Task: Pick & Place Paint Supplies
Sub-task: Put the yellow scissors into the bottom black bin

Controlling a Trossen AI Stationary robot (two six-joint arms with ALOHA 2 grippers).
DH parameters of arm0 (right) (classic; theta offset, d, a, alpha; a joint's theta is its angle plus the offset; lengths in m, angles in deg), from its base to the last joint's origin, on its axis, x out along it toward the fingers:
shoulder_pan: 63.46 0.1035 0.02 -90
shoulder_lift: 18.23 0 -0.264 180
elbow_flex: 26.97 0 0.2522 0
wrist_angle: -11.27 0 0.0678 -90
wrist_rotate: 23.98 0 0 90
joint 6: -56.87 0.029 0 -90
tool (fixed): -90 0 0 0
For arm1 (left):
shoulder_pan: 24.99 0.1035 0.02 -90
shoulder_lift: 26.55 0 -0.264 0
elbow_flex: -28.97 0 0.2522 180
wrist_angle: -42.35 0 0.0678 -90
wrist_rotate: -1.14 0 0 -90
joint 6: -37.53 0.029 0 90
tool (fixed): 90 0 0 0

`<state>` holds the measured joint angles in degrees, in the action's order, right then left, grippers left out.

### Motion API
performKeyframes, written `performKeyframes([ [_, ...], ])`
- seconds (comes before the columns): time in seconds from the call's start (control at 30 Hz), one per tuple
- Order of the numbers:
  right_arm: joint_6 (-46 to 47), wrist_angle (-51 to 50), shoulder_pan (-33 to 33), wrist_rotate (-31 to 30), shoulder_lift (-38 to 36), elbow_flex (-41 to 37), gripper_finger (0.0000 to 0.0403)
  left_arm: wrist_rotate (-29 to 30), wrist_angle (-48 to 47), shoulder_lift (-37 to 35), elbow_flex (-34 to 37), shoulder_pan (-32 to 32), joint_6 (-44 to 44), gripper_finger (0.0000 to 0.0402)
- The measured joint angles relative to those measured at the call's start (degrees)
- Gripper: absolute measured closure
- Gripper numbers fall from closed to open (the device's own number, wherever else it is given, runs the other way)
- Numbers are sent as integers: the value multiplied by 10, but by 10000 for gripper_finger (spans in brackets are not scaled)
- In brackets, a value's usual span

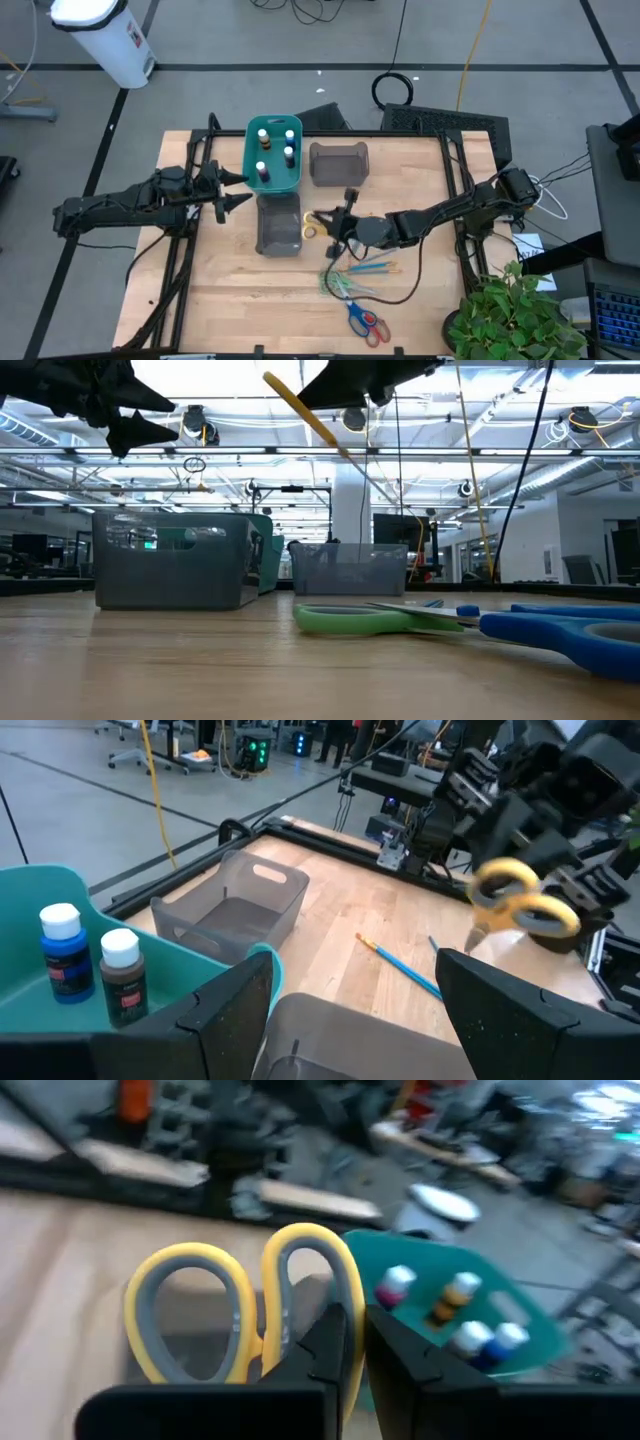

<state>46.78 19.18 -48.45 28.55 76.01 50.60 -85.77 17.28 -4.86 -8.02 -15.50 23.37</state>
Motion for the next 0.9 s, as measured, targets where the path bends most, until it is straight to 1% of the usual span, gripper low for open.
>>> performKeyframes([
  [0.1, -27, 45, -2, -33, 0, 0, 387, -1, 18, 14, 0, 0, 0, 117],
  [0.33, -75, 97, 11, -31, 0, 0, 386, -7, 52, 65, 0, 0, -12, 117],
  [0.47, -96, 117, 20, -35, 0, 0, 386, -32, 113, 112, 0, -8, -17, 117],
  [0.53, -110, 117, 25, -65, 0, 0, 386, -48, 155, 141, 0, -20, -18, 117],
  [0.63, -145, 121, 37, -135, 0, 0, 386, -59, 224, 187, 0, -42, -21, 117],
  [0.8, -225, 141, 58, -243, 0, 0, 385, -59, 342, 258, 0, -73, -14, 117],
  [0.9, -261, 145, 63, -293, 0, 0, 386, -59, 414, 301, 0, -86, -15, 117],
])
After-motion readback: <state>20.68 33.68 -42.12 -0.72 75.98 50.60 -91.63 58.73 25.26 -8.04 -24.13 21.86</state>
